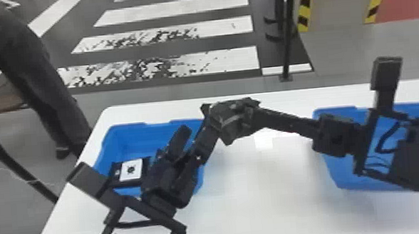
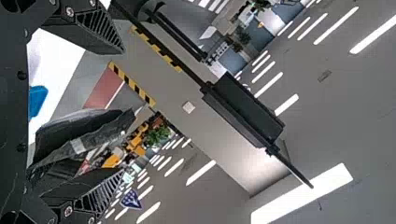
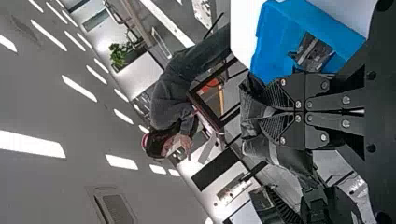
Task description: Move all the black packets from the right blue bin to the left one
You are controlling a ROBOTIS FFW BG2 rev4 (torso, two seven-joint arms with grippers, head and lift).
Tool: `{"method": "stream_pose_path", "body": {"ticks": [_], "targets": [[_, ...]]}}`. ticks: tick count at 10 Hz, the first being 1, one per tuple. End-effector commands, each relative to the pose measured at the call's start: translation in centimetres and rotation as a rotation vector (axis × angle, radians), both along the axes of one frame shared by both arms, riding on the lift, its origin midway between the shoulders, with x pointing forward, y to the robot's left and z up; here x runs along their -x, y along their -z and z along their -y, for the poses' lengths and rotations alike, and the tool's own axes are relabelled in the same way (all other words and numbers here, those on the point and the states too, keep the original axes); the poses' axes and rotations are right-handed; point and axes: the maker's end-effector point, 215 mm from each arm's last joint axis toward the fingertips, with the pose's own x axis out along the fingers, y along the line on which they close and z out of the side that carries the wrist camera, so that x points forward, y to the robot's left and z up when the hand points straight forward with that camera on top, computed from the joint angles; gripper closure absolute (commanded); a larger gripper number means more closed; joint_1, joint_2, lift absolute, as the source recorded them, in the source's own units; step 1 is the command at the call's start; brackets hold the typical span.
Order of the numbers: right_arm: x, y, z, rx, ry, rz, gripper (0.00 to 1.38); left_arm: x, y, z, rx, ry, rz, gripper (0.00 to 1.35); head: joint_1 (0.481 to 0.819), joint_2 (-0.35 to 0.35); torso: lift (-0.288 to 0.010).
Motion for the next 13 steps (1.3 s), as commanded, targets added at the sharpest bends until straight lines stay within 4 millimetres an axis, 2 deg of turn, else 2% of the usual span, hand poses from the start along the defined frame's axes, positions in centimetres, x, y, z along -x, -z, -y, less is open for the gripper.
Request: {"method": "stream_pose_path", "body": {"ticks": [1, 2, 4, 6, 9, 11, 12, 13], "targets": [[0.4, 0.2, -0.8, -0.011, -0.02, -0.013, 1.18, 0.1, -0.2, 0.6, 0.004, 0.013, 0.001, 0.17, 0.695, 0.151, -0.14], [1.1, 0.2, -1.7, -0.03, -0.041, -0.022, 1.18, 0.2, 0.0, 1.2, 0.005, 0.025, -0.003, 0.26, 0.695, 0.152, -0.14], [1.6, 0.4, -2.5, -0.041, -0.059, -0.032, 1.18, 0.3, 0.3, 2.1, -0.001, 0.054, -0.019, 0.67, 0.695, 0.16, -0.14], [1.3, 0.0, -2.4, -0.053, -0.051, -0.026, 1.18, 0.1, -0.1, 1.1, -0.082, 0.023, 0.005, 1.23, 0.695, 0.16, -0.14], [0.9, -0.1, -2.2, -0.065, -0.041, -0.023, 1.18, 0.0, -0.7, 0.2, -0.104, -0.013, 0.034, 1.21, 0.695, 0.174, -0.14], [0.7, -0.1, -1.9, -0.073, -0.025, -0.018, 0.93, -0.2, -1.4, -0.6, -0.101, -0.037, 0.053, 1.21, 0.695, 0.177, -0.14], [0.5, -0.1, -1.7, -0.075, -0.015, -0.012, 0.35, -0.5, -1.6, -1.7, -0.12, -0.066, 0.062, 1.21, 0.695, 0.18, -0.14], [0.5, 0.0, -1.5, -0.081, -0.007, -0.009, 0.0, -1.3, -1.6, -3.7, -0.163, -0.128, 0.07, 1.21, 0.695, 0.186, -0.14]]}}
